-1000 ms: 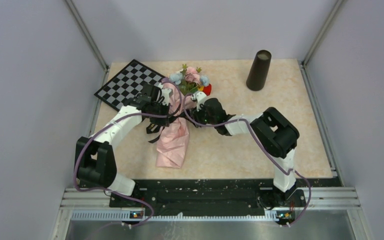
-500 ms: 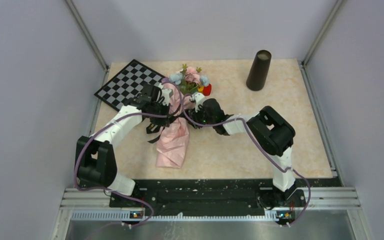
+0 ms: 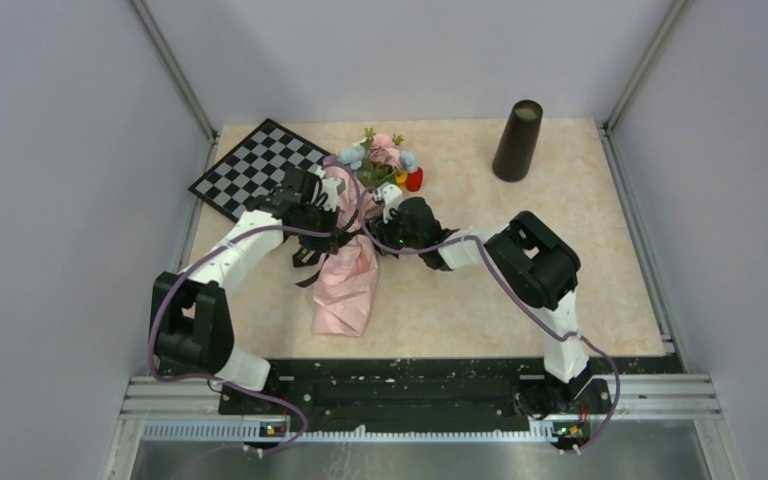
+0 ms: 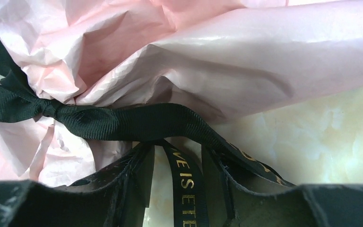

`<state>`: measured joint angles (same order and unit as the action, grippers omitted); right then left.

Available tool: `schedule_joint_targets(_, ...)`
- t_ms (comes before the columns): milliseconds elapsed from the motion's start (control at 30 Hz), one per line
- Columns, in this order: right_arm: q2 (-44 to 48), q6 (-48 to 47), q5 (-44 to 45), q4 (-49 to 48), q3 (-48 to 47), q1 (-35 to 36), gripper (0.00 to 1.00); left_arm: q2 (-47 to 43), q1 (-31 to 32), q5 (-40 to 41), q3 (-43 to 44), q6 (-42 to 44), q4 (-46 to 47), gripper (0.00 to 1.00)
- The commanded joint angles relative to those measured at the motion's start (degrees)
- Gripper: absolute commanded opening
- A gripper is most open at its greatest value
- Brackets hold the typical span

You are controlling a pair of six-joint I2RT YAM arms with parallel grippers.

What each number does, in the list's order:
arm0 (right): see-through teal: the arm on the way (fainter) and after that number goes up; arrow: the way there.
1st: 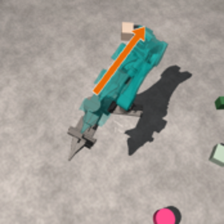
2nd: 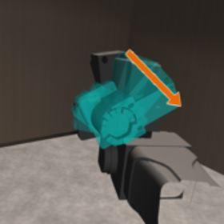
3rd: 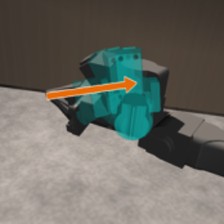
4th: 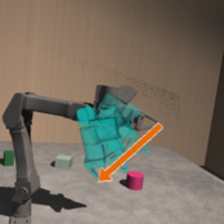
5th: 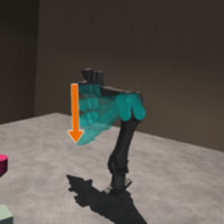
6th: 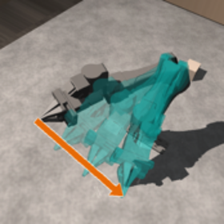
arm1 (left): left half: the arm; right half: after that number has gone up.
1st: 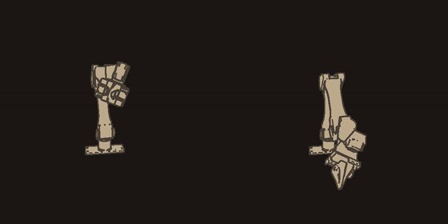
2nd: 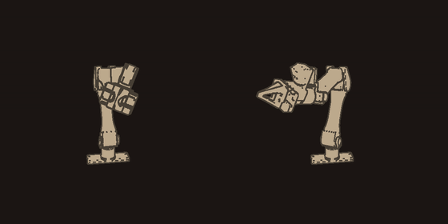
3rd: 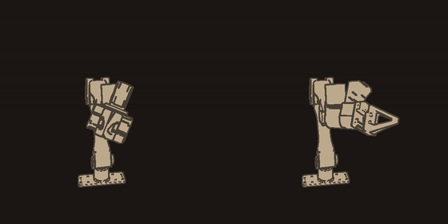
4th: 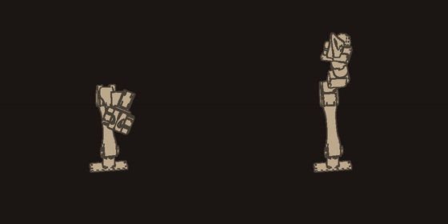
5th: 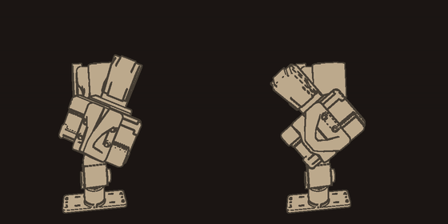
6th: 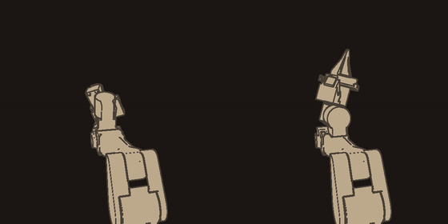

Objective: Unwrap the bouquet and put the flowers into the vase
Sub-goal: Untie the ribbon from the wrapping paper.

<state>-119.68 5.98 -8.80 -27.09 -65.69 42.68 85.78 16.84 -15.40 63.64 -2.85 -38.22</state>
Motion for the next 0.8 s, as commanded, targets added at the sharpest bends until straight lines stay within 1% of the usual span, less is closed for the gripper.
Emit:
schedule_joint_targets(0,-1.77,-1.93,2.54,-1.69,-2.12,1.71,0.43,0.79,-0.05,-0.33,1.87,0.31,0.16,0.0)
schedule_joint_targets(67,-1.56,-2.34,4.68,-2.46,-1.38,2.28,0.36,0.7,-0.17,-0.14,1.9,0.35,0.16,0.0)
schedule_joint_targets(167,0.47,-2.51,11.02,-5.56,1.56,3.34,0.2,0.43,-0.14,1.41,1.91,0.3,0.16,0.0)
schedule_joint_targets(233,2.05,-2.48,13.39,-7.39,3.7,3.82,0.1,0.08,-0.14,3.2,1.83,0.11,0.31,0.0)
schedule_joint_targets(333,4.26,-1.58,14.5,-9.1,6.36,4.13,0.02,-0.51,-0.31,5.29,1.37,-0.1,0.83,0.0)
schedule_joint_targets(400,5.5,-0.89,14.5,-9.01,7.42,4.21,0.0,-0.9,-0.38,6.17,1.24,-0.28,1.13,0.0)
schedule_joint_targets(533,7.64,0.61,14.81,-8.86,9.4,4.34,0.0,-1.31,-0.41,9.9,0.59,-1.13,1.92,0.0)
schedule_joint_targets(767,9.29,2.18,14.53,-8.19,10.65,4.35,0.0,-0.89,-0.41,9.26,0.52,-1.9,2.42,0.0)
